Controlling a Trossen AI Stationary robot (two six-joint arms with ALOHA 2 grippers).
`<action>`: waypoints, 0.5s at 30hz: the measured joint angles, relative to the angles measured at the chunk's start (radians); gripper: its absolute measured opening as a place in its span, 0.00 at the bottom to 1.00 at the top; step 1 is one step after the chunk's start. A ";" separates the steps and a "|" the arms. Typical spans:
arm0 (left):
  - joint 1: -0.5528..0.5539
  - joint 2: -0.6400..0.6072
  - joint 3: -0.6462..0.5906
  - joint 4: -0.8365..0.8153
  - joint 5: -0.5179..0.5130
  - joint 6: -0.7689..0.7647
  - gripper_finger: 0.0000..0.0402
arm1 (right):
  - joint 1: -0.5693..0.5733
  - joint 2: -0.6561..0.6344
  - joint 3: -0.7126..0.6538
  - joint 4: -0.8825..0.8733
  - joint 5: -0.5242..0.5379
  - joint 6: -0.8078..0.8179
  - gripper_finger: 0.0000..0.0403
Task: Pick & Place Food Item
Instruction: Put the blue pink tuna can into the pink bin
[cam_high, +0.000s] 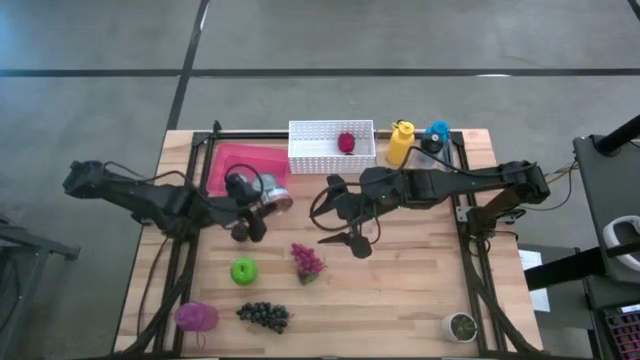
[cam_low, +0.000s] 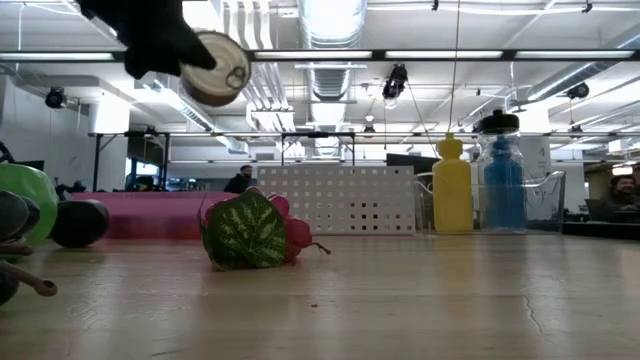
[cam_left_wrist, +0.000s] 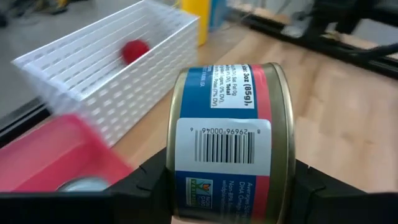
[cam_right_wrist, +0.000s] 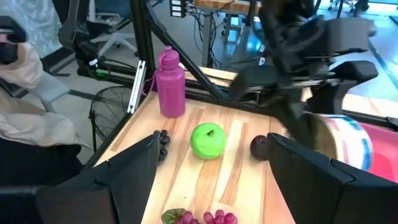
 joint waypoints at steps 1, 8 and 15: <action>0.019 -0.011 0.000 -0.027 0.005 -0.012 0.46 | 0.001 0.000 0.000 0.000 0.000 0.000 0.73; 0.174 -0.032 0.000 -0.159 0.080 -0.046 0.46 | 0.002 0.000 0.000 0.003 0.000 0.000 0.76; 0.366 -0.030 0.000 -0.192 0.269 -0.022 0.46 | 0.004 0.000 -0.002 0.007 0.000 0.000 0.79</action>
